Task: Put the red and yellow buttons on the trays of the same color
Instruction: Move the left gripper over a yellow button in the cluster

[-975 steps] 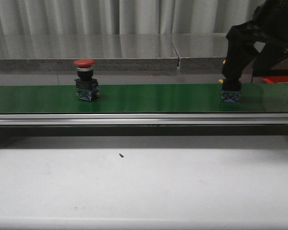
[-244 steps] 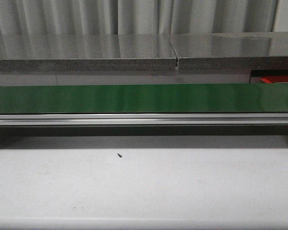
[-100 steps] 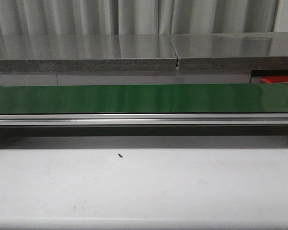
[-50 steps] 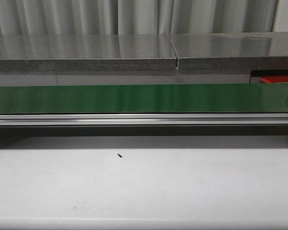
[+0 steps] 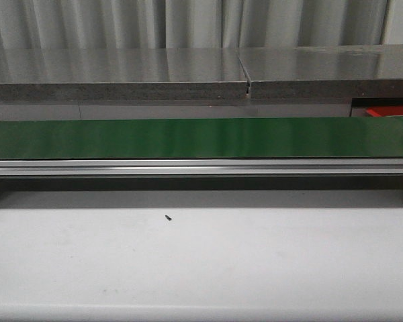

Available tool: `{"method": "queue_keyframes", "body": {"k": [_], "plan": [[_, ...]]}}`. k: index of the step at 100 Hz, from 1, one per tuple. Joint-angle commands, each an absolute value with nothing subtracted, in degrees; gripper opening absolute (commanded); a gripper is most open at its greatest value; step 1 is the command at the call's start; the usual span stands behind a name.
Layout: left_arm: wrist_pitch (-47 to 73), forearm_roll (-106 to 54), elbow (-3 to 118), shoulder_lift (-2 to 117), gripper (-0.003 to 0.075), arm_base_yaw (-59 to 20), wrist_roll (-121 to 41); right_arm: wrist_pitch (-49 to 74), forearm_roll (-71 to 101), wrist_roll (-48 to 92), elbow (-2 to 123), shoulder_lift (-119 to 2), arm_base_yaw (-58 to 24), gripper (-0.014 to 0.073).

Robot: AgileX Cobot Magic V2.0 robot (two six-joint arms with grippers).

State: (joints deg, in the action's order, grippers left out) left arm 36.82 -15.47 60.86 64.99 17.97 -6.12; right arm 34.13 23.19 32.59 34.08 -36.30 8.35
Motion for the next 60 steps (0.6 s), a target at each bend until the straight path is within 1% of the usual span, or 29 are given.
{"method": "queue_keyframes", "body": {"k": [1,14,31,60], "plan": [[36.40,-16.54,66.13,70.87,0.0568,20.41,-5.44,31.02,23.84,32.59,35.48,-36.02,8.35,-0.0098],[38.22,-17.53,70.47,80.50,0.0568,23.03,-5.44,31.02,23.84,32.59,35.48,-36.02,8.35,-0.0098],[38.36,-18.53,74.66,91.16,0.0568,23.75,-5.44,31.02,23.84,32.59,35.48,-36.02,8.35,-0.0098],[37.43,-18.53,79.68,100.58,0.0568,23.75,-5.44,31.02,23.84,32.59,35.48,-36.02,8.35,-0.0098]]}}
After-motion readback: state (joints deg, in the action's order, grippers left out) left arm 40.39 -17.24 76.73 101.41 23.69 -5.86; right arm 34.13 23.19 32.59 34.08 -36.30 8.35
